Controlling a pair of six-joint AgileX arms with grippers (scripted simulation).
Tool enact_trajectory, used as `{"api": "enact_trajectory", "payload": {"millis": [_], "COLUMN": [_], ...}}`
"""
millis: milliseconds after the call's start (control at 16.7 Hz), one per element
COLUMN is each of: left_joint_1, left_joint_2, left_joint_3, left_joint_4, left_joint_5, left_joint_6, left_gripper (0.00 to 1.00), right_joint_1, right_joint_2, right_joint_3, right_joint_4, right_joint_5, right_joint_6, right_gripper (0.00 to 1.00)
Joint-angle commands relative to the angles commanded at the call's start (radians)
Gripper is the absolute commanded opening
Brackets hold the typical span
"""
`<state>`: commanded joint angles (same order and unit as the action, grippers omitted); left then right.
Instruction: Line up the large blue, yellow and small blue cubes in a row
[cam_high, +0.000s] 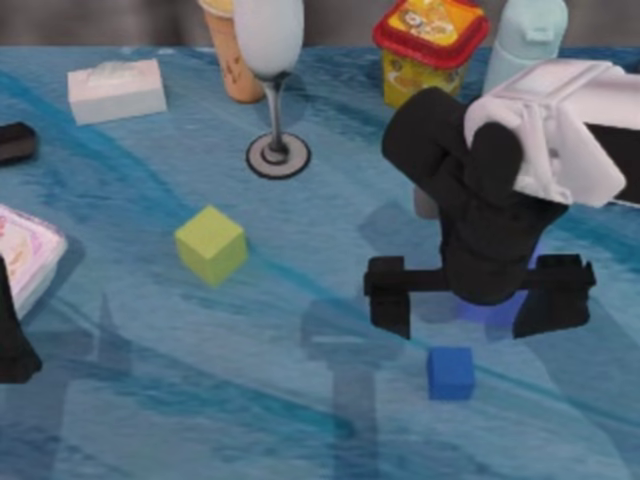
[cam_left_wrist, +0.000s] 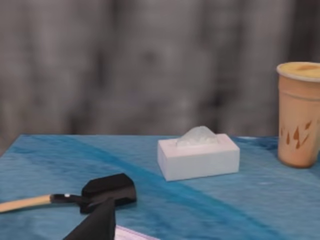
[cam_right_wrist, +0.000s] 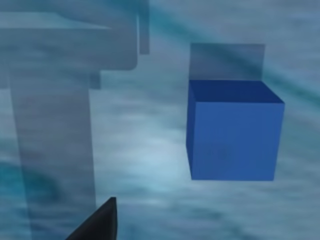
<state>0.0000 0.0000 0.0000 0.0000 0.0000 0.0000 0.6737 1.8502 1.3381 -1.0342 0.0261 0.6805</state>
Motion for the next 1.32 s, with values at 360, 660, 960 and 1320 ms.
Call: {"api": "enact_trajectory", "payload": {"millis": [360, 660, 960, 1320], "left_joint_1": [-0.047, -0.12, -0.206, -0.3], "left_joint_2": [0.218, 0.684, 1.277, 1.844], "left_joint_3": [0.215, 0.613, 1.055, 1.516], "left_joint_4": [-0.14, -0.388, -0.687, -1.001], "left_joint_5": [0.002, 0.0, 0.0, 0.004], "left_joint_6": [0.044, 0.119, 0.205, 0.296], "left_gripper": [1.0, 1.0, 1.0, 1.0], "right_joint_1": [0.013, -0.029, -0.167, -0.412], "right_joint_2": [-0.193, -0.592, -1.076, -1.552], "right_joint_3": [-0.167, -0.464, -0.826, -1.172], "right_joint_4": [0.115, 0.314, 0.553, 0.818], "right_joint_5": [-0.006, -0.019, -0.035, -0.037], "right_joint_6": [-0.078, -0.211, -0.372, -0.552], "right_gripper": [1.0, 1.0, 1.0, 1.0]}}
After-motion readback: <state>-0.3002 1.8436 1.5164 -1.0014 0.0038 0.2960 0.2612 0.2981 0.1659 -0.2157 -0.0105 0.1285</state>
